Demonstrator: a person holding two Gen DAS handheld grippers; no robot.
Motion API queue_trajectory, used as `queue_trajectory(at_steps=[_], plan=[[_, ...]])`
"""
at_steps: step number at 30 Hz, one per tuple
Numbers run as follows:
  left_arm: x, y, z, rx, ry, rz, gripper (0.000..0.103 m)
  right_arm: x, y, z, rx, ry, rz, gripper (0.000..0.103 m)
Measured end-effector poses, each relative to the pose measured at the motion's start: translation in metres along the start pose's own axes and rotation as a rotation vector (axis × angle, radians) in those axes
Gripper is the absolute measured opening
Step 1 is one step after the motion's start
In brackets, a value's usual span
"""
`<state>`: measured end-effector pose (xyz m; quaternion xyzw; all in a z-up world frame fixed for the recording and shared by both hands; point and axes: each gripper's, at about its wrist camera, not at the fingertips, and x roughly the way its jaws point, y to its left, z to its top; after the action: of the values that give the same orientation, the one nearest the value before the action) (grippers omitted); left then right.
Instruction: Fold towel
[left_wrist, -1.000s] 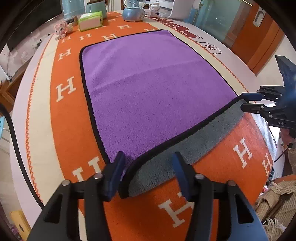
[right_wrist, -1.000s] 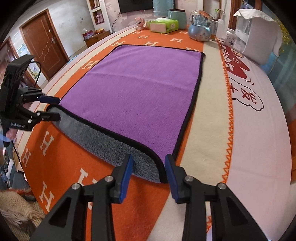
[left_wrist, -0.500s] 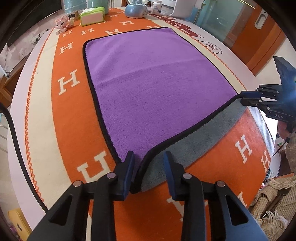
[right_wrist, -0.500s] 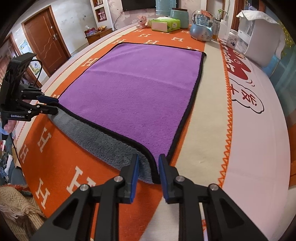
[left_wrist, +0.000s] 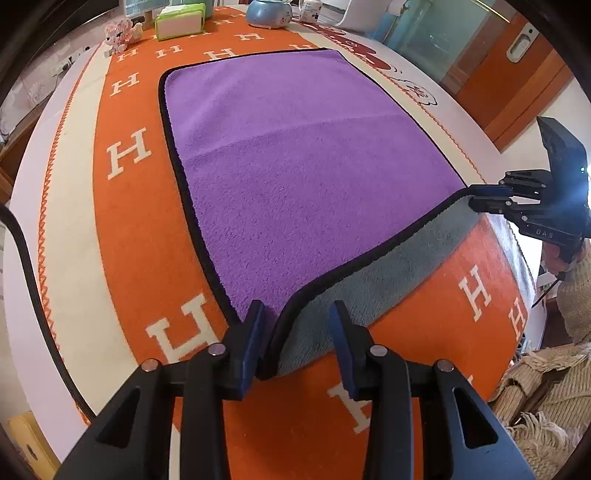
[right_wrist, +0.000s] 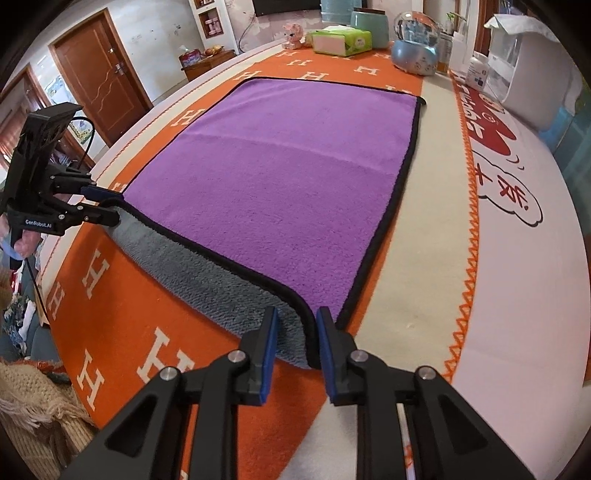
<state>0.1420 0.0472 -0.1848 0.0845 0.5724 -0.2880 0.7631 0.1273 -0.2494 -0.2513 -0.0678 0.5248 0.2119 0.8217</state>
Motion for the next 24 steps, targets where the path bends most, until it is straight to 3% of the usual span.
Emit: queue_trajectory(at_steps=[4,7,16,24], plan=[[-0.002,0.000,0.000,0.014,0.006,0.043,0.013,-0.002,0.001,-0.002,-0.005,-0.007,-0.016,0.012],[-0.005,-0.004,-0.002,0.038,-0.002,0.072,0.009,-0.006,0.001,-0.002,-0.001,-0.018,-0.026,0.011],[-0.032,-0.018,0.008,0.056,-0.073,0.147,0.007,-0.022,0.004,0.004,0.021,-0.075,-0.066,0.005],[-0.057,-0.015,0.038,0.011,-0.158,0.250,0.007,-0.046,0.003,0.031,0.051,-0.156,-0.138,0.005]])
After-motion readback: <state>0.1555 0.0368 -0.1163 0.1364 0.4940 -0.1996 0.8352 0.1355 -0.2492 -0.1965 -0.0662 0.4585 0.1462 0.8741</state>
